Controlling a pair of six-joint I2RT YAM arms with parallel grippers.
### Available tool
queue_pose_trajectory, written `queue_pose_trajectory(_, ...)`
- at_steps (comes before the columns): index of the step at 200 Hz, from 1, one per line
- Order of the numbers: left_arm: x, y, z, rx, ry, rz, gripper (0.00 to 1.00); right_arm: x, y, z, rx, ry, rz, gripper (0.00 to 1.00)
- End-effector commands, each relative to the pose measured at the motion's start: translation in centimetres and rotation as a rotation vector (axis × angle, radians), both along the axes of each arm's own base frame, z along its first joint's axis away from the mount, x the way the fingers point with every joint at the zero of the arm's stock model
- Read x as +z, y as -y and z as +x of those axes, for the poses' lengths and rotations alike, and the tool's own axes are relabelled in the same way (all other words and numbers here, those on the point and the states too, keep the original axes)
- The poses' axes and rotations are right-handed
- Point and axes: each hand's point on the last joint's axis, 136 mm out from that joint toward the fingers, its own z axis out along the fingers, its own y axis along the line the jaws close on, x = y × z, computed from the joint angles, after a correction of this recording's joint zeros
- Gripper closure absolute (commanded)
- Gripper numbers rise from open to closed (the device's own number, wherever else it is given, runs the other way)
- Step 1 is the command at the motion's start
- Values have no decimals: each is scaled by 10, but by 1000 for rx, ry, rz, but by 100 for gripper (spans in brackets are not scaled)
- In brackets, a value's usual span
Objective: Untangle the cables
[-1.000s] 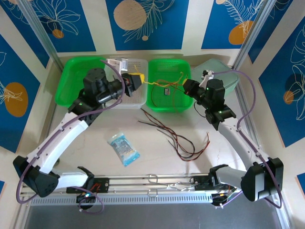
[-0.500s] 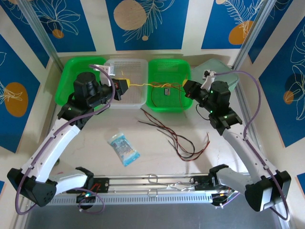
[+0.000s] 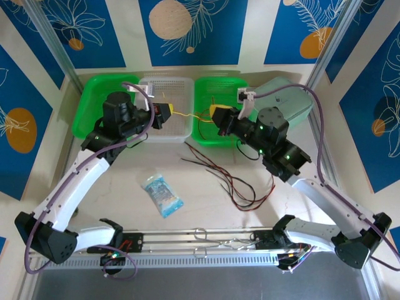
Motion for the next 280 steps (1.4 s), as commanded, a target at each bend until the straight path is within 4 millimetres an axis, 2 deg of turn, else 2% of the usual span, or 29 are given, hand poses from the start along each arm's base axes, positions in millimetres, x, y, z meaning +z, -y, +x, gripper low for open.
queue_pose_trajectory(1,22,12,-10,-76,69,-5,100,28,-12,14,11,147,-53,100)
queue_pose_trajectory(19,21,12,-16,-86,75,4,100,29,-12,42,-36,166,-71,100)
queue_pose_trajectory(39,20,5,-21,-65,85,26,100,29,6,71,-140,164,-60,100)
queue_pose_trajectory(66,18,-7,-26,-32,100,57,100,23,42,96,-281,146,-43,100)
queue_pose_trajectory(99,15,-19,-29,-14,105,57,100,4,99,110,-451,88,6,100)
queue_pose_trajectory(137,16,-39,-26,28,105,60,100,-9,159,109,-588,31,61,100)
queue_pose_trajectory(163,12,-56,-20,81,94,80,100,-10,186,99,-650,25,70,100)
queue_pose_trajectory(198,4,-80,-13,152,88,122,100,-14,209,87,-703,14,82,100)
queue_pose_trajectory(246,0,-108,-8,234,77,159,100,-14,228,76,-741,15,72,100)
queue_pose_trajectory(280,-10,-141,-2,374,54,211,100,-14,237,69,-761,16,77,100)
